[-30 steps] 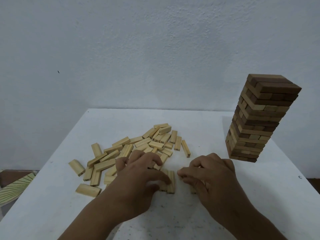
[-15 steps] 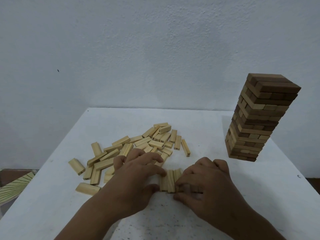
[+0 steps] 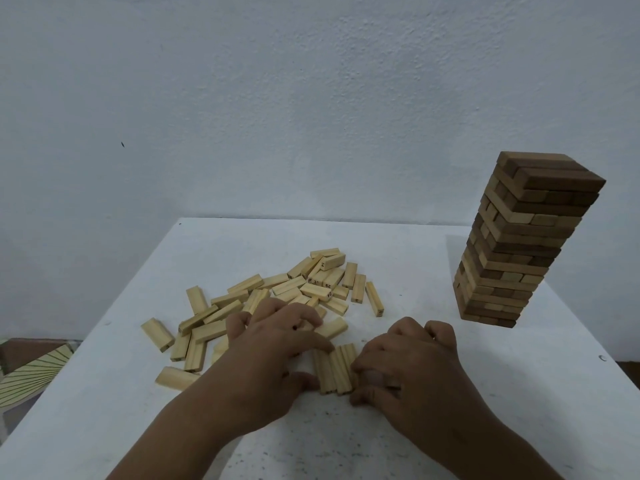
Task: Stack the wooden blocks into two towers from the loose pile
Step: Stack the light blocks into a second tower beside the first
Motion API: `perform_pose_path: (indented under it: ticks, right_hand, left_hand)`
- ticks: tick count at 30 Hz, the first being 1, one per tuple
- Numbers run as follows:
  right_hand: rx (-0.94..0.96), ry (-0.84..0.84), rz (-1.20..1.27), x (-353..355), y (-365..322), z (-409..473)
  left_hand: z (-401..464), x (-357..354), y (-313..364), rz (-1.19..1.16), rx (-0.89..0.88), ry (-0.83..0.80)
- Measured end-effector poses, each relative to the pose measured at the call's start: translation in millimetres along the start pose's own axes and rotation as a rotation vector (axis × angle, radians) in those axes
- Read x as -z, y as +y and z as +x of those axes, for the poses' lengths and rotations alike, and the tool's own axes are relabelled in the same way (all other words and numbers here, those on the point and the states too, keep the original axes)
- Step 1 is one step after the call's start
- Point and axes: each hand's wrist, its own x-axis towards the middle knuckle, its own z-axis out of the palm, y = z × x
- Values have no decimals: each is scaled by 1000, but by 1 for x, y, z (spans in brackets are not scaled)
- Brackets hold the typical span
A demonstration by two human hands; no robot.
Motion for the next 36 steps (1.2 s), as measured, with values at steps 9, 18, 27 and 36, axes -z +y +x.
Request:
perform_pose_path:
  ticks: [9, 18, 27, 36]
  right_hand:
    - [-10, -26, 20, 1, -8, 3]
    - [-41, -77, 45, 4, -9, 4]
    - [-120, -70, 6, 4, -29, 5]
    - [-155, -189, 163, 4, -25, 9]
  left_hand:
    - [1, -3, -1, 26, 23, 31]
    - [3, -5, -5, -7, 18, 49]
    - [1, -3, -4, -2, 0, 44]
    - [-5, 4, -4, -47, -40, -13]
